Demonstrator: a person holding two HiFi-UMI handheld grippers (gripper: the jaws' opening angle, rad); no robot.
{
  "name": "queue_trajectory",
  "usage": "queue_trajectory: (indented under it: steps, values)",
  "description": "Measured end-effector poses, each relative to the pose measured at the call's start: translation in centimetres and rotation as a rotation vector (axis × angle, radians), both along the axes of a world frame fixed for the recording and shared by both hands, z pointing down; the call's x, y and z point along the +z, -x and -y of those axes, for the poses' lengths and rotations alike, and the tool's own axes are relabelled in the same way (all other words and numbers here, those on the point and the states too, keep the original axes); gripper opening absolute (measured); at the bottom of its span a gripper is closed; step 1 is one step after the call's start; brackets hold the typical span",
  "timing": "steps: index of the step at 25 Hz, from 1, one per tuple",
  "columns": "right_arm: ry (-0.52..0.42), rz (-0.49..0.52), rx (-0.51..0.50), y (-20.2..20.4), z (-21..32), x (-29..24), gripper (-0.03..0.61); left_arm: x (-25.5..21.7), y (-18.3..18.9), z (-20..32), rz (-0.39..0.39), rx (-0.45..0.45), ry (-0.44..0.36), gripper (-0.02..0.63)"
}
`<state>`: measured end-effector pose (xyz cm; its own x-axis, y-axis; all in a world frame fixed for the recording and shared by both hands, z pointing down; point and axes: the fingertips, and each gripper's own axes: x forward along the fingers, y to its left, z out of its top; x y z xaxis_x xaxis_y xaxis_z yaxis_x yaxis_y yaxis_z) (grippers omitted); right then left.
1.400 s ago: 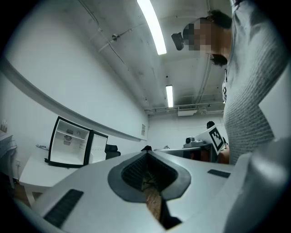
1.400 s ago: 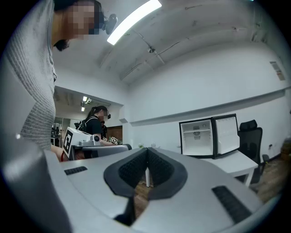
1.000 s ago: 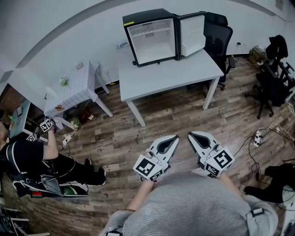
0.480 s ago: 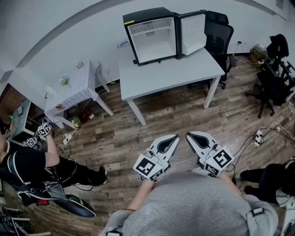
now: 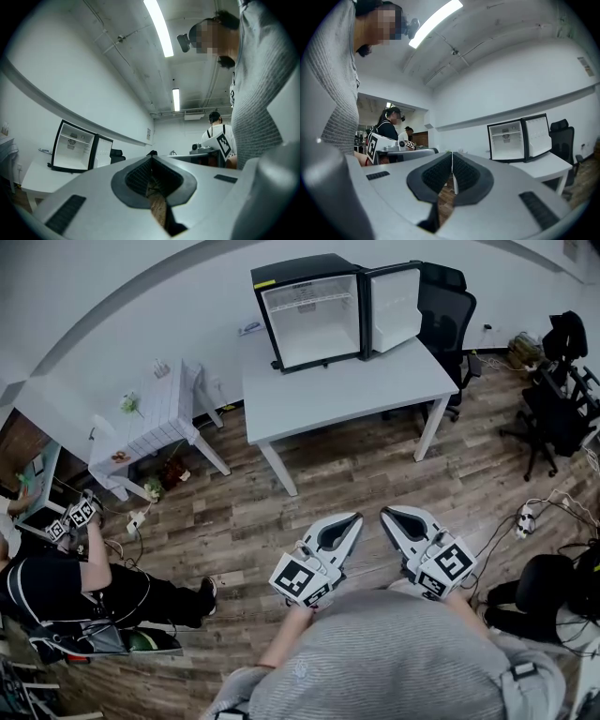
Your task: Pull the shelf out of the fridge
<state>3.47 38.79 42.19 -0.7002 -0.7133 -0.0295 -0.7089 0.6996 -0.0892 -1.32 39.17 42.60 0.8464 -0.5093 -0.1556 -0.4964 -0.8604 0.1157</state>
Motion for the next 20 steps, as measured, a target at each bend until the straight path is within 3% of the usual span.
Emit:
queue_trajectory:
  steps: [11,20]
  values:
    - [0.028,-0.004,-0.024,1.5,1.7,0.5,0.014,0.6,2.0,1.5,-0.003,-0.033,0.026,0.011]
    - [0.026,0.008,-0.076,2.6,6.4,0.6,0.014,1.2,2.9,5.2,-0.001,-0.069,0.026,0.011]
